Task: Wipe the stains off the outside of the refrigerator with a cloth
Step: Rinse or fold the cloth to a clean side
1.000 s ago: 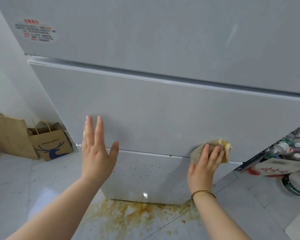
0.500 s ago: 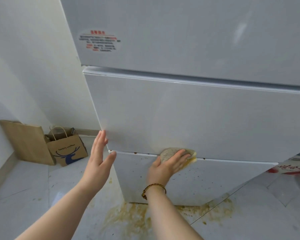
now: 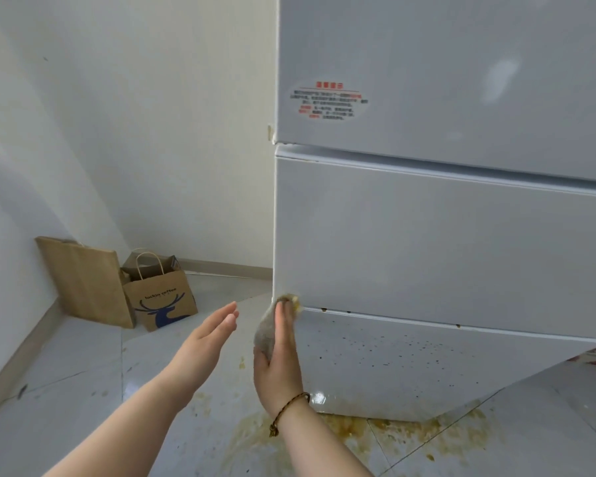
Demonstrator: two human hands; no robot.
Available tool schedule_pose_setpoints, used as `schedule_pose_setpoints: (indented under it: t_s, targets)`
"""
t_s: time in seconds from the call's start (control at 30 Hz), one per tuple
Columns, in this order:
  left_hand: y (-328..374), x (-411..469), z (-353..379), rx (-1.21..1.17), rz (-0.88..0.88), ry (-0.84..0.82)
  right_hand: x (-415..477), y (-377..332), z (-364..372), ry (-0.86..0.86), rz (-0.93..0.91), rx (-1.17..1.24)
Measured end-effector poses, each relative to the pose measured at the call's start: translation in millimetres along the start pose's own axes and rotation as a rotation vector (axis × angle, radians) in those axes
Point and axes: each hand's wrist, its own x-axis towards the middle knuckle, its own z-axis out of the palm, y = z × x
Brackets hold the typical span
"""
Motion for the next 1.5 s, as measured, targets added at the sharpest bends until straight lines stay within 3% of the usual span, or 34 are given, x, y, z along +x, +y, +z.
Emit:
schedule_pose_setpoints:
  t_s: [0.07,0.17,0.33,0.43,0.57,0.7,0.8,0.9,1.1,1.3,1.4,1.5]
  targets:
    - [-3,-4,-8,-0.028,-0.024,0.028,-5,-14,-3,-0.119,0.011,0.094]
    - [-4,-13,-19,-0.110,-0.064,0.067,-8,-37,-11,-0.163,0.057,0.342]
    - [5,-44,-29,-0.425,-0.177,0.022,-16,-53,-27,-0.457,0.301,0.828]
    - [4,-64,-27,-0.554,-0.175,0.091,-25,-57,-29,-0.584,0.384,0.895]
    - [1,-94,-14,-0.664,-0.102,0.368,-36,-55,-30,-0.558,0.487,0.839]
    - [-12,-136,-4,-0.779,-0.086,0.660,-58,-56,-24,-0.729,0.278,0.355]
    - [-32,-176,0,-0.819,-0.076,0.795,-75,-58,-2,-0.723,0.190,0.135]
    - [-56,-221,1,-0.866,-0.048,0.913,-98,-66,29,-0.744,0.135,0.115]
    - [-103,-319,-9,-1.018,-0.043,1.129,-172,-86,91,-1.064,0.117,0.152]
    - [-173,-399,-26,-1.256,-0.104,1.330,-255,-94,164,-1.307,0.072,-0.002]
    - [-211,-441,-41,-1.287,-0.144,1.473,-301,-93,207,-1.468,-0.016,-0.138]
    - [-257,-494,-70,-1.281,-0.149,1.589,-359,-93,269,-1.510,-0.058,-0.204]
